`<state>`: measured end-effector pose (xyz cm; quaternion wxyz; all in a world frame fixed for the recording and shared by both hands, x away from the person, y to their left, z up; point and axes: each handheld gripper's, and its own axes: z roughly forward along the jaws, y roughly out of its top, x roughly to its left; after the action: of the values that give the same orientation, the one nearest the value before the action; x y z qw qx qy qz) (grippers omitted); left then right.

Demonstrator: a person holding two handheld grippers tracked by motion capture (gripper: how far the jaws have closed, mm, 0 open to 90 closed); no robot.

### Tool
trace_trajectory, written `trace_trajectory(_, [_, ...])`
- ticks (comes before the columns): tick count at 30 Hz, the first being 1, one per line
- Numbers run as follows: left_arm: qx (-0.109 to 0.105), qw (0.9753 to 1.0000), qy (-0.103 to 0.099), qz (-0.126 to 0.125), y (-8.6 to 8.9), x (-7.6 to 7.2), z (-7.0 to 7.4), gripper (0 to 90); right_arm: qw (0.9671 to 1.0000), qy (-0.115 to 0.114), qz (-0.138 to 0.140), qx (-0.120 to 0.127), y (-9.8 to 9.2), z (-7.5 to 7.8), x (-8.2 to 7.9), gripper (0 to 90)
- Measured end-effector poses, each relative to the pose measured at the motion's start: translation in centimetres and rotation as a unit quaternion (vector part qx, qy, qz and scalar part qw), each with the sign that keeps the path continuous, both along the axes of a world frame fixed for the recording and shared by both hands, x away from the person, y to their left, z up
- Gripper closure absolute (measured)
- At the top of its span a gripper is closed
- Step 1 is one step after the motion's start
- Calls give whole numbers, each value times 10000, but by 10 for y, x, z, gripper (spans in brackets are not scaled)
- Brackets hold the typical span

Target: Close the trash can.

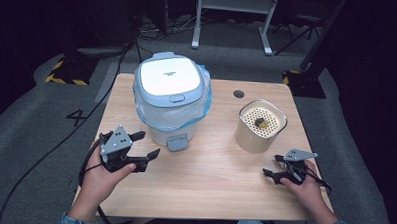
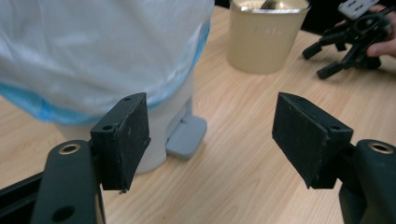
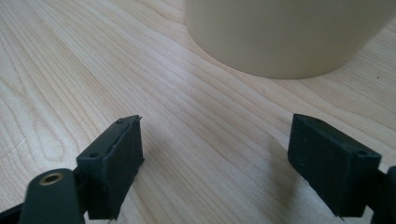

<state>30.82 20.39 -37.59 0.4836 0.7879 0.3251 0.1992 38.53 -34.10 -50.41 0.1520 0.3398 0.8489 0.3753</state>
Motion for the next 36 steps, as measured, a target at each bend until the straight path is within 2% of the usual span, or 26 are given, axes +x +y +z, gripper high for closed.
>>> trace_trajectory(5, [17, 9999, 140, 79, 2, 0, -24, 275, 10000, 0, -1, -1, 0, 0, 0, 183])
trace_trajectory(6, [61, 9997, 204, 132, 3, 0, -34, 275, 10000, 0, -1, 0, 0, 0, 0, 183])
trace_trajectory(8, [50, 9996, 241, 139, 3, 0, -38, 275, 10000, -1, -1, -1, 0, 0, 0, 183])
trace_trajectory(12, [127, 9990, 384, 190, 4, 2, -59, 276, 10000, 0, -1, -1, 0, 0, 0, 183])
trace_trajectory(14, [194, 9984, 474, 230, 4, 3, -69, 277, 10000, 0, -1, -1, 0, 0, 0, 182])
trace_trajectory(15, [245, 9977, 574, 256, 5, 4, -79, 277, 10000, 0, -1, -1, 0, 0, 0, 182])
trace_trajectory(16, [245, 9977, 574, 256, 5, 4, -79, 276, 10000, 0, -1, -1, 0, 0, 0, 182])
trace_trajectory(19, [327, 9962, 738, 323, 6, 7, -96, 272, 10000, -4, 0, -6, 0, 0, 0, 182])
trace_trajectory(24, [455, 9944, 893, 337, 6, 9, -108, 266, 10000, -1, 0, -2, 0, 0, 0, 182])
trace_trajectory(28, [690, 9922, 983, 332, 5, 9, -115, 259, 10000, 1, -1, -4, 0, 0, 0, 182])
trace_trajectory(31, [885, 9899, 1043, 358, 3, 8, -120, 247, 10000, 0, -2, -2, 0, 0, 0, 182])
trace_trajectory(32, [1064, 9874, 1112, 365, 1, 7, -124, 236, 10000, -2, -1, -2, 0, 0, 0, 183])
trace_trajectory(33, [1064, 9874, 1112, 365, 1, 7, -124, 223, 10000, 0, -1, -4, 0, 0, 0, 183])
trace_trajectory(34, [1179, 9857, 1155, 348, 0, 7, -127, 197, 10000, -2, -1, -2, 0, 0, 0, 183])
trace_trajectory(36, [1125, 9861, 1168, 358, 0, 7, -128, 188, 10000, -1, -1, -5, 0, 0, 0, 182])
